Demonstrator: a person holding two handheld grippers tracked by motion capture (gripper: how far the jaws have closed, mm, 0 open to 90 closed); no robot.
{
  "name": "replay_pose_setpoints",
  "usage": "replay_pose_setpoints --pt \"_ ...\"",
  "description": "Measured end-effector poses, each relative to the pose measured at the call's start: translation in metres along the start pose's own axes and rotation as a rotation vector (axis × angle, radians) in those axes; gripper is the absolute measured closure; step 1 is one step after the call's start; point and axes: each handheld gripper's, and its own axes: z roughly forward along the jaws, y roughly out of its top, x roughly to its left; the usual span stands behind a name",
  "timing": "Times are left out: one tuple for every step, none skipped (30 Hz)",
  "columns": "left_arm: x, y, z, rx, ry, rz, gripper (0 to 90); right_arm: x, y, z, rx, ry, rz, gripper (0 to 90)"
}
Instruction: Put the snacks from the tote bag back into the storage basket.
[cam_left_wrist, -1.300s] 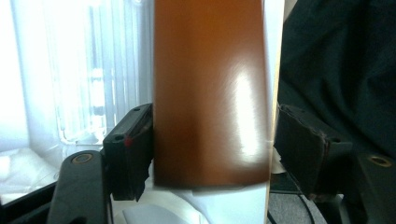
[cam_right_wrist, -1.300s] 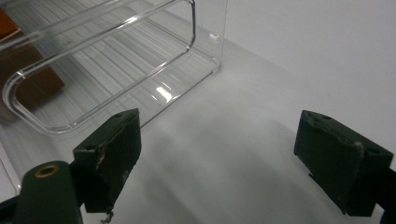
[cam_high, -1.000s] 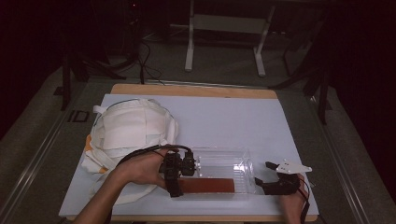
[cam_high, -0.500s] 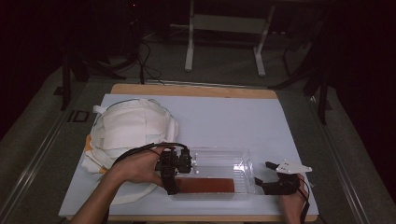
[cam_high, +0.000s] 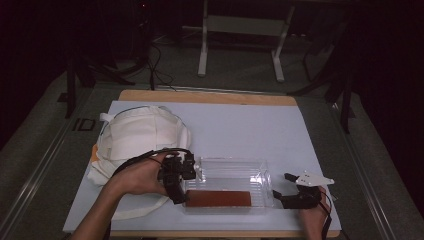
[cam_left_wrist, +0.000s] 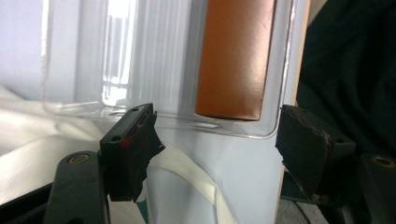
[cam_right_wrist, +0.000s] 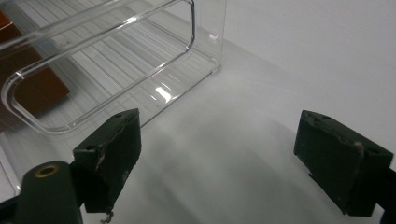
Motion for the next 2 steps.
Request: replay_pose_setpoints --pt "0.0004 -0.0028 -0.0006 -0.015 0.005 -0.012 29.0 -0.0001 0.0 0.0 0.0 0.0 -0.001 14.8" --pt "0.0009 -0.0059 -0.0011 -0.026 0.012 -0.019 29.0 -0.0001 0.0 0.0 -0.001 0.001 0.001 14.9"
